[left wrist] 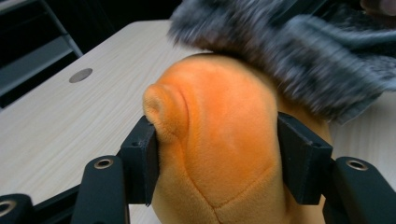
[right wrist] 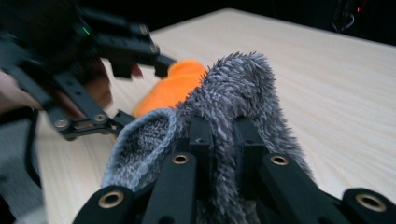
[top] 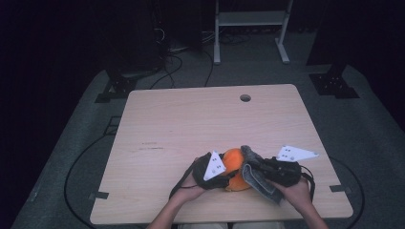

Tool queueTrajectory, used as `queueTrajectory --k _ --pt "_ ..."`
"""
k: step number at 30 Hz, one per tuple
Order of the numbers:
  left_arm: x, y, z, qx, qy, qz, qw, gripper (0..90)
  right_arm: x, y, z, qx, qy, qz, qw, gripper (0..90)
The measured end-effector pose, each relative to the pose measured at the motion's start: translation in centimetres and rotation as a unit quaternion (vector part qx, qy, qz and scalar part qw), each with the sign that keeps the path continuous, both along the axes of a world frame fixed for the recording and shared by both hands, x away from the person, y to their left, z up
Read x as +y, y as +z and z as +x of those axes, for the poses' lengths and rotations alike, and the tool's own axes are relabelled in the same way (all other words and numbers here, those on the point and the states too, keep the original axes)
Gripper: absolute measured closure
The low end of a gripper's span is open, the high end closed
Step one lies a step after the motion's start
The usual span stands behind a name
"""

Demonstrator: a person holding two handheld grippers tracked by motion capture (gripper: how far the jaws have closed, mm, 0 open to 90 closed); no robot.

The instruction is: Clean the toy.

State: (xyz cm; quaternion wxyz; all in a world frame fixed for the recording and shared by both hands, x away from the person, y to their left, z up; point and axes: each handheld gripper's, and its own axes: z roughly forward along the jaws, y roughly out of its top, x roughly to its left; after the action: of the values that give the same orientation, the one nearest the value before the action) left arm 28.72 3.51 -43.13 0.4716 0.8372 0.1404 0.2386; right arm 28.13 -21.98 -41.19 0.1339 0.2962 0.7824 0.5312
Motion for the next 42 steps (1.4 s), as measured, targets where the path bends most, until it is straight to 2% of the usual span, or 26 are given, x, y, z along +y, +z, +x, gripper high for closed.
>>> queueTrajectory --k 2,3,4,5,6,7,8,11,13,14,15,16,17,19,20,22,25,26,28,29,33,36,37,38,41,42 --pt "0.1 -0.1 0.0 0.002 -0.004 0.004 1.0 37.6 0.2 -0.4 0.1 0.002 0.001 -0.008 1.0 80.1" --pt "0.6 -0.2 0.1 0.021 -0.014 -0.007 0.9997 36.4 -0.2 -1.2 0.5 0.014 0.002 -0.003 0.9999 80.2" --pt "0.6 -0.2 0.1 0.021 -0.014 -0.007 0.9997 34.4 -0.5 -1.4 0.6 0.018 -0.003 -0.004 0.9998 80.2" --pt "1.2 -0.1 0.5 0.064 -0.033 -0.036 0.9967 30.2 -0.9 -1.6 0.8 0.024 -0.01 -0.007 0.9996 80.2" --pt "1.2 -0.1 0.5 0.064 -0.033 -0.036 0.9967 26.9 -0.9 -1.6 0.8 0.024 -0.01 -0.007 0.9996 80.2" --pt "1.5 0.0 0.8 0.084 -0.036 -0.053 0.9944 26.9 -1.4 -1.8 0.9 0.032 -0.015 -0.006 0.9994 80.2" --pt "1.5 -0.1 0.8 0.081 -0.034 -0.048 0.995 29.3 -1.8 -2.0 0.7 0.041 -0.015 -0.007 0.999 80.2" --pt "0.9 -0.4 0.1 0.047 -0.026 -0.021 0.9983 34.2 -1.4 -1.4 0.5 0.039 -0.013 -0.005 0.9991 80.2" --pt "0.6 -0.3 -0.4 0.031 -0.035 -0.005 0.9989 35.1 0.3 -0.2 -0.2 0.009 0.03 0.002 0.9995 80.2" --pt "0.6 -0.3 -0.4 0.031 -0.035 -0.005 0.9989 34.6 0.3 -0.2 -0.2 0.009 0.03 0.002 0.9995 80.2" --pt "1.1 0.0 -0.2 0.05 -0.051 -0.013 0.9973 32.6 0.6 -0.6 0.0 0.002 0.033 -0.019 0.9992 80.2" --pt "1.1 0.0 -0.2 0.05 -0.051 -0.013 0.9973 30.6 0.4 -0.9 0.2 0.007 0.032 -0.016 0.9993 80.3" --pt "1.5 0.0 0.3 0.075 -0.056 -0.037 0.9949 29.6 -0.1 -1.2 0.4 0.01 0.026 -0.017 0.9995 80.3" --pt "1.5 -0.1 0.3 0.07 -0.054 -0.035 0.9954 29.9 -0.6 -1.4 0.6 0.015 0.015 -0.023 0.9995 80.3" --pt "1.4 -0.2 0.3 0.065 -0.049 -0.031 0.9962 34.6 -1.2 -1.4 0.8 0.021 -0.001 -0.029 0.9993 80.3" --pt "0.9 -0.3 0.0 0.047 -0.04 -0.011 0.9981 36.2 -1.0 -1.1 0.7 0.023 -0.004 -0.028 0.9993 80.3" --pt "0.6 -0.3 -0.4 0.026 -0.041 0.011 0.9988 36.9 0.4 -0.2 0.3 0.007 0.022 -0.014 0.9996 80.3" --pt "0.7 -0.3 -0.5 0.02 -0.039 0.02 0.9988 37.3 0.8 -0.1 0.2 0.0 0.026 -0.026 0.9993 80.3" --pt "1.0 -0.3 -0.3 0.025 -0.033 0.017 0.999 38.1 0.8 -0.5 0.3 -0.001 0.026 -0.032 0.9991 80.3" --pt "1.2 -0.4 -0.1 0.03 -0.028 0.011 0.9991 38.3 -0.3 -1.2 0.8 0.007 0.002 -0.048 0.9988 80.4" --pt "1.1 -0.5 0.1 0.035 -0.024 0.009 0.9991 38.3 -1.8 -1.6 1.0 0.029 -0.027 -0.052 0.9979 80.4" --pt "1.1 -0.6 0.2 0.034 -0.02 0.011 0.9991 38.4 -1.4 -0.7 0.2 0.019 0.001 -0.015 0.9997 80.4" --pt "1.2 -0.6 0.3 0.037 -0.017 0.011 0.9991 38.4 -0.1 -0.2 -0.2 0.004 0.026 -0.018 0.9995 80.4" --pt "1.2 -0.6 0.3 0.037 -0.017 0.011 0.9991 38.2 0.2 -0.3 -0.2 0.005 0.03 -0.024 0.9993 80.4" --pt "1.7 -0.8 0.7 0.046 -0.012 0.008 0.9988 38.0 0.2 -1.4 0.2 0.01 0.027 -0.035 0.999 80.4" --pt "1.8 -0.9 0.8 0.051 -0.009 0.006 0.9987 38.0 -0.3 -1.7 0.6 0.019 0.014 -0.037 0.999 80.4"
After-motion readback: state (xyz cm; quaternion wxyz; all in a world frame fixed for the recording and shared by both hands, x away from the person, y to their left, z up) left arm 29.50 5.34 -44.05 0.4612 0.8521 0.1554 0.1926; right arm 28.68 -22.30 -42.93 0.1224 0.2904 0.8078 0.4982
